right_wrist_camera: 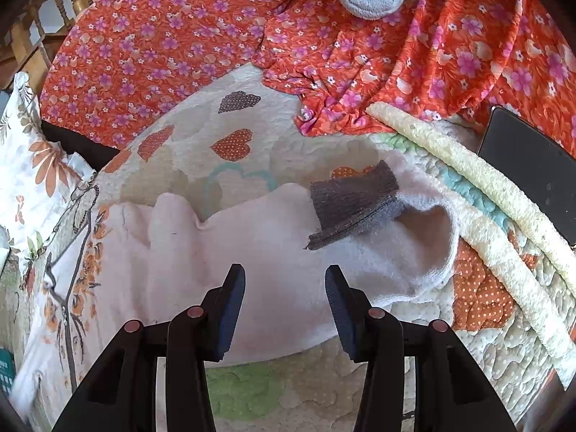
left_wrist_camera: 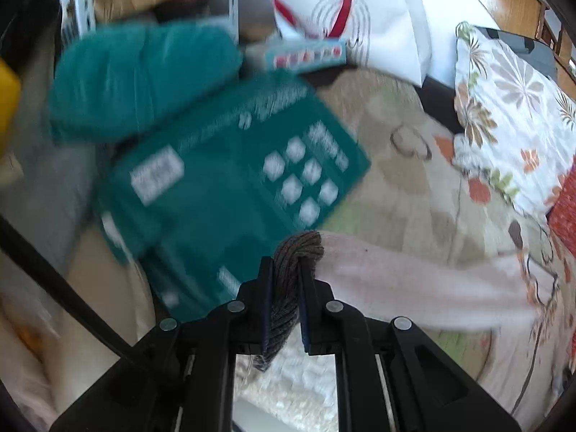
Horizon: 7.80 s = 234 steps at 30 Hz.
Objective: Fold small clothes
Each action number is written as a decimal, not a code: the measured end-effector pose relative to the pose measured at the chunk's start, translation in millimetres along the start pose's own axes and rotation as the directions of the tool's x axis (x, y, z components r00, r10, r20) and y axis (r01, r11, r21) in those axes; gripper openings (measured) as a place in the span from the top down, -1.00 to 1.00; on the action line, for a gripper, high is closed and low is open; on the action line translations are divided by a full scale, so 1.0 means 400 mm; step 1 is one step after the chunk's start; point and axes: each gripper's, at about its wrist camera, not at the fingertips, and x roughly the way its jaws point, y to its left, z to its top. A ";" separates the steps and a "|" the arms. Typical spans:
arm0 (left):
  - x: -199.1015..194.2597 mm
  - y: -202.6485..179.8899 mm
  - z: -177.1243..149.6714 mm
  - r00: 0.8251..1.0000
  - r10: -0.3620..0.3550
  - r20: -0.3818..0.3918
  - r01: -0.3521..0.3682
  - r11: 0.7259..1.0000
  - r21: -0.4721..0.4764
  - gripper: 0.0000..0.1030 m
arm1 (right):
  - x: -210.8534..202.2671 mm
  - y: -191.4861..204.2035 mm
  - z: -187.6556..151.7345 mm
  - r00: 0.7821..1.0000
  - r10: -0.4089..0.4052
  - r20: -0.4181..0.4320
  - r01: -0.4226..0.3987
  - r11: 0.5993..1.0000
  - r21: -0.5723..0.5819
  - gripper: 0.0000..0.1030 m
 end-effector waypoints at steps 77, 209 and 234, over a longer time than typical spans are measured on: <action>0.068 -0.732 -0.489 0.880 -0.440 -0.182 0.472 0.853 0.222 -0.35 | 0.033 0.086 -0.081 0.956 -0.263 0.127 0.250 0.515 -0.820 0.09; 0.049 -0.498 -0.831 0.654 -0.579 -0.487 0.617 0.781 -0.101 0.77 | -0.149 0.063 -0.598 0.720 0.493 -0.488 -0.538 0.841 0.055 0.68; -0.155 -0.422 -0.670 0.702 -0.662 -0.263 0.671 0.739 -0.069 0.82 | -0.345 0.060 -0.490 0.650 0.595 -0.472 -0.691 0.721 -0.043 0.90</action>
